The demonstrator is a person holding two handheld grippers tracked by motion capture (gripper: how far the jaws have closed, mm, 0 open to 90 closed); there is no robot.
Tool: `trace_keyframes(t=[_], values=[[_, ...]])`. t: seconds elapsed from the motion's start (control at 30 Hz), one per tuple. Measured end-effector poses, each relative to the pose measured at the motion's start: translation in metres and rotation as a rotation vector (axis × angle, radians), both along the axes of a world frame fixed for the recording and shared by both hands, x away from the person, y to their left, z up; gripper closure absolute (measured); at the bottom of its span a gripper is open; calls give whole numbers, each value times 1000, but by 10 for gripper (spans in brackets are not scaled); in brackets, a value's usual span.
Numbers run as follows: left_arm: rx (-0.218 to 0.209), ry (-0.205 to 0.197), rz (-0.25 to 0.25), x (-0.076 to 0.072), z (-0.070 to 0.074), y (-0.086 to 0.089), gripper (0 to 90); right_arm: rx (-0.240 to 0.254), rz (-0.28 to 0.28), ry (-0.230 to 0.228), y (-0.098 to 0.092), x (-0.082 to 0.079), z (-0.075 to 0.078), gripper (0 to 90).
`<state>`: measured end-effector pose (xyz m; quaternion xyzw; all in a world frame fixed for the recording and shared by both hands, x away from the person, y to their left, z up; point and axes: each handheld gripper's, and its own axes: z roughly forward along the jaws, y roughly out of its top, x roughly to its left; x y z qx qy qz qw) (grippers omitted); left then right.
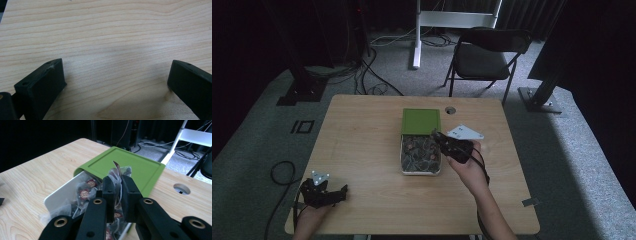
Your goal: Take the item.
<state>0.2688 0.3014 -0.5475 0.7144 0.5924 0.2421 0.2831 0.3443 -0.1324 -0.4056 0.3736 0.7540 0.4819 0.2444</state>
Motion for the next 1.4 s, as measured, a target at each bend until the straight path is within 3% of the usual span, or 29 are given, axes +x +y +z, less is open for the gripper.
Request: trace_keyframes(t=[0.5,1.4], values=[[0,0,0,0,0,0,16,27,-81,-10,-41,6,5,828],[-1,0,1,0,0,0,17,15,-267,11,-128,18,-2,827]])
